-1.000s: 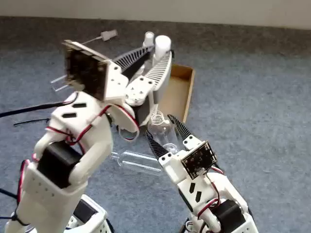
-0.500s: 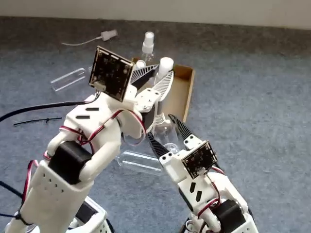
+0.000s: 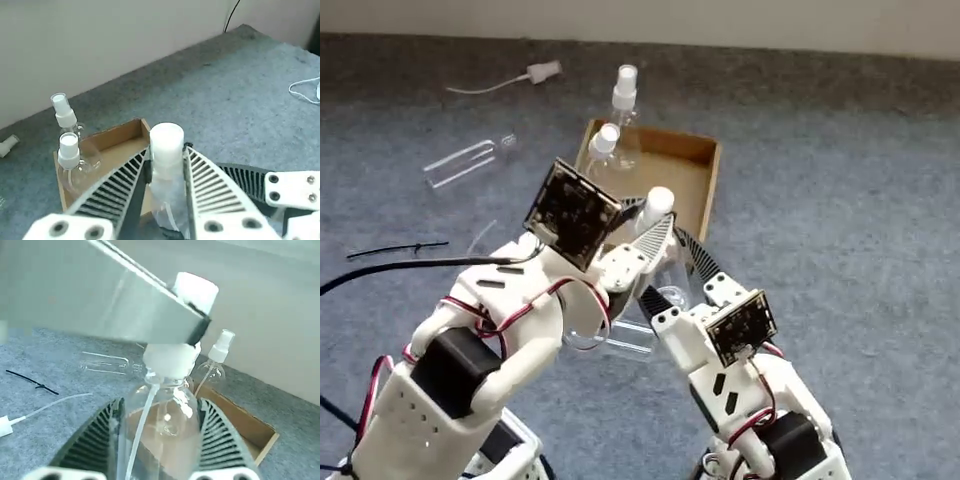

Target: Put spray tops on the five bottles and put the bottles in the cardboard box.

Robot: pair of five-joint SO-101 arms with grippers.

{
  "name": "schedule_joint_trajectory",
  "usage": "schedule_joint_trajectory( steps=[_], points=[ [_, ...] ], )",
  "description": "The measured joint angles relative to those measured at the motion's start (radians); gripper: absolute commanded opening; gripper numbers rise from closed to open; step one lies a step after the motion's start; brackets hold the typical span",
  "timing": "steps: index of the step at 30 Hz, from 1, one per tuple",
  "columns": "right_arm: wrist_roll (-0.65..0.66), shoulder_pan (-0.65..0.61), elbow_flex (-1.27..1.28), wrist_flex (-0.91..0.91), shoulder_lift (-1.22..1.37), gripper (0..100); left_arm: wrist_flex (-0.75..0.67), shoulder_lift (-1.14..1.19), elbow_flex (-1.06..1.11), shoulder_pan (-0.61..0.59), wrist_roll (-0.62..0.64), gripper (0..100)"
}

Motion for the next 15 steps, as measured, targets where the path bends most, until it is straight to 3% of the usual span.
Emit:
schedule_joint_trajectory(
  steps=[6, 11, 15],
  points=[
    [0.0, 0.009, 0.002, 0.0, 0.0, 0.4, 0.144, -0.003, -0.069, 0.003, -0.02, 20],
    [-0.006, 0.052, 0.002, 0.0, 0.0, 0.4, 0.293, -0.003, -0.176, 0.046, -0.029, 18],
    [-0.006, 0.052, 0.002, 0.0, 0.0, 0.4, 0.311, -0.005, -0.245, 0.04, -0.087, 17]
  ],
)
